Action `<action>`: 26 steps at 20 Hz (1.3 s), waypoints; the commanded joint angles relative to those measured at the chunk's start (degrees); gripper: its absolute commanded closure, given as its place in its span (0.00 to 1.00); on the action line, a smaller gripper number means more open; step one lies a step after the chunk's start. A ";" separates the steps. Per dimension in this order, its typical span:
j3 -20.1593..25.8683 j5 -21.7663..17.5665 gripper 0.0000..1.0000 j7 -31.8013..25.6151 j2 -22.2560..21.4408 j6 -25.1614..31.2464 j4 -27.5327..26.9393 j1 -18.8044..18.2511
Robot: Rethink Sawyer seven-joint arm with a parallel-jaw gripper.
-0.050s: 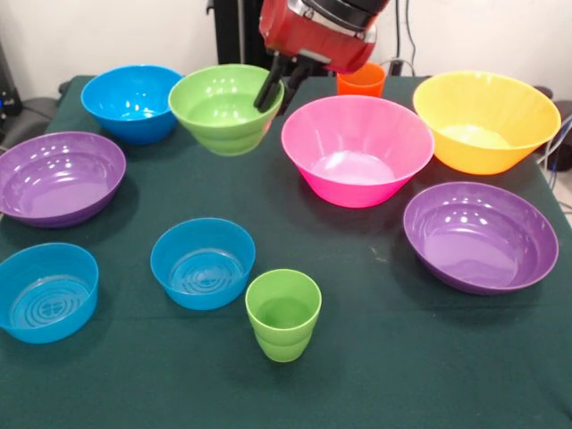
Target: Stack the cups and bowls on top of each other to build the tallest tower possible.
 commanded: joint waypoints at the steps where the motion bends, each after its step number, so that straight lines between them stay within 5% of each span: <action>1: 7.09 -4.78 1.00 -4.25 5.34 -5.44 -6.31 0.37; 26: 9.04 -2.12 1.00 -9.68 10.73 4.38 -18.89 2.86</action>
